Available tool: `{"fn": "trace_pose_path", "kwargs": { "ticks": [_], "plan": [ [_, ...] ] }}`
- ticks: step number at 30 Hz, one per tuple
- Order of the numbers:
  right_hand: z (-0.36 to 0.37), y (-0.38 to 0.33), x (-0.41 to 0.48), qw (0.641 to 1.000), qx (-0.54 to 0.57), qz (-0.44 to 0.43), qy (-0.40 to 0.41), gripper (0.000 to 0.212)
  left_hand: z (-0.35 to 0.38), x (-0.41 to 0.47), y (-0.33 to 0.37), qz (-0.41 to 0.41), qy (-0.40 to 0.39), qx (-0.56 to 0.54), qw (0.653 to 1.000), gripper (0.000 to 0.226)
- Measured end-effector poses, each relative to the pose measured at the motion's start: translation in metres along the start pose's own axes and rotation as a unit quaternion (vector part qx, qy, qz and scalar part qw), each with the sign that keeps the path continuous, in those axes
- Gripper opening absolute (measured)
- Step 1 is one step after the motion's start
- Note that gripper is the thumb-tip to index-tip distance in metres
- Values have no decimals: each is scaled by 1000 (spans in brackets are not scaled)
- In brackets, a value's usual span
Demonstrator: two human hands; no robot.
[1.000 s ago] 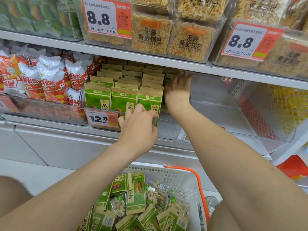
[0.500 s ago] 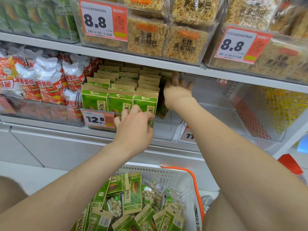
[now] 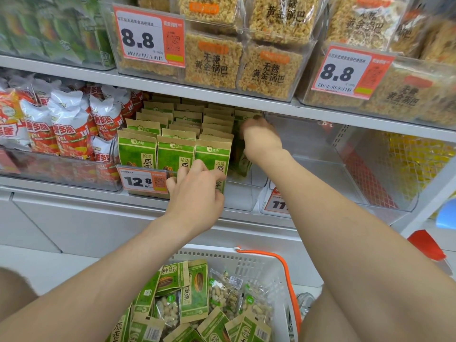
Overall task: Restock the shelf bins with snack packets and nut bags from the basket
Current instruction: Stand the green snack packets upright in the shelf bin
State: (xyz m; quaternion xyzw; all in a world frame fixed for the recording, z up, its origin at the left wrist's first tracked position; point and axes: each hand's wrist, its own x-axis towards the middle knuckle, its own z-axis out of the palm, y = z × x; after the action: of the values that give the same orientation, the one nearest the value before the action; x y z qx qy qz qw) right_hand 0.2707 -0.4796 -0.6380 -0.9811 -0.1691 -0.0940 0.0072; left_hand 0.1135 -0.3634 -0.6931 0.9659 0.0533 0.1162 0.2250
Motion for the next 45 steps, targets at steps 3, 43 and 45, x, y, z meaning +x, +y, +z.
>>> {"fn": "trace_pose_path", "kwargs": {
  "ticks": [3, 43, 45],
  "plan": [
    [-3, -1, 3, 998, -35, -4, 42, 40, 0, 0, -1, 0, 4, -1, 1000, 46],
    [29, -11, -199, 964, -43, -146, -216, 10, 84, -56, -32, 162, -416, 255, 858, 43],
    [46, -7, -211, 946, -49, -149, -283, 15, 99, -70, -34, 166, -468, 261, 828, 43]
  ]
}}
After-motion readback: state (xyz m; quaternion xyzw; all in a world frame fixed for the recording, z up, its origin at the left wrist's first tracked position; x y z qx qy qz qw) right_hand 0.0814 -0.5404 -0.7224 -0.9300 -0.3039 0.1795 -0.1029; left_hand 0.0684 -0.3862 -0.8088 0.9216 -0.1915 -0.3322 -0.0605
